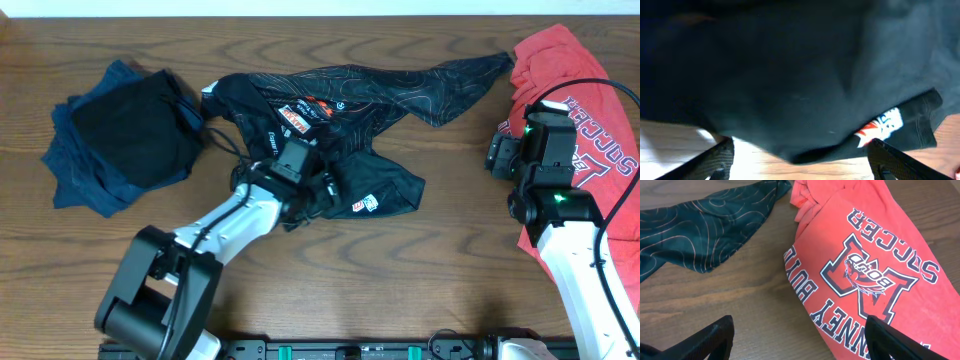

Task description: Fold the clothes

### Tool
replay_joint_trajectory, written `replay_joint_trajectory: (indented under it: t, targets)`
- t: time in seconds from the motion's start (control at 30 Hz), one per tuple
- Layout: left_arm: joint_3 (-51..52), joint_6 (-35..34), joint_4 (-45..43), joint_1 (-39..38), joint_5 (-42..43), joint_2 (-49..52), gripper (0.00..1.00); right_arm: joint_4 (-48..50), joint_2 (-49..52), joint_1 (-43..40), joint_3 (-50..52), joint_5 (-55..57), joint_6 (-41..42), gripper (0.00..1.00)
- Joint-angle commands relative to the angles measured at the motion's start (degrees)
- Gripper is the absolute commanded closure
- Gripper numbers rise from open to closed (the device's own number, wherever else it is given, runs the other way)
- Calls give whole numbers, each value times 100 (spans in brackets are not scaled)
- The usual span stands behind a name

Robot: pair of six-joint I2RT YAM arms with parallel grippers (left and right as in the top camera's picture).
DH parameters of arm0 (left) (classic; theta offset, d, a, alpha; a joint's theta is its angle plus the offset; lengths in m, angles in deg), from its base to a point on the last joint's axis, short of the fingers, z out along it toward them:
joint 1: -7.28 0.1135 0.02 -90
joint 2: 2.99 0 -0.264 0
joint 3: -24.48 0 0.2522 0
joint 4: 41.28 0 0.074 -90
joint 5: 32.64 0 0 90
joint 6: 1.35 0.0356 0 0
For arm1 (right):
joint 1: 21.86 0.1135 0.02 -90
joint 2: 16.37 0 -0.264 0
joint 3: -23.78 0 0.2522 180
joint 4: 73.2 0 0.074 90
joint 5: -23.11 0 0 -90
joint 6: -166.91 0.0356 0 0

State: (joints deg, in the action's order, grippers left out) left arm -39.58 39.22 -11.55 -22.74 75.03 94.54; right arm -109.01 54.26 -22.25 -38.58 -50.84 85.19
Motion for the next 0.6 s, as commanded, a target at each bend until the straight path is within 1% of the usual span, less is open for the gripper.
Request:
replay_joint_trajectory:
  t: [0.0, 0.03, 0.07, 0.1, 0.13, 0.17, 0.23, 0.3, 0.37, 0.43, 0.5, 0.57]
  targets:
    - [31, -452, -94, -219, 31, 439, 22, -4, -61, -37, -31, 2, -17, 19]
    - [31, -474, -122, -236, 31, 494, 29, -4, -61, -37, -33, 2, -17, 19]
    - [31, -470, -151, -249, 31, 546, 44, -4, -61, -37, -33, 2, -17, 19]
    - [31, -463, -151, -247, 22, 568, 64, -4, -61, -37, -33, 2, -17, 18]
    - [31, -424, -149, -247, -15, 568, 87, -4, -61, -37, -33, 2, -17, 19]
    - [31, -352, -151, -245, -33, 564, 94, -4, -61, -37, -33, 2, -17, 19]
    - [26, -101, -85, -201, -28, 501, 94, -7, -61, -37, -33, 0, -17, 19]
    - [26, 105, 238, -140, -26, 356, 94, -15, -61, -37, -31, 0, -17, 19]
    - [26, 411, 925, -42, -31, 59, 94, -52, -61, -37, -33, -2, -17, 19]
    - [26, 837, 1810, 92, -83, -367, 94, -94, -61, -35, -33, -59, -20, 22]
    - [26, 1054, 2693, 229, -426, -826, 94, -122, -61, -37, -33, -291, -24, 26]
    - [26, 1134, 3484, 372, -920, -1338, 94, -164, -59, -35, -33, -730, -205, 29]
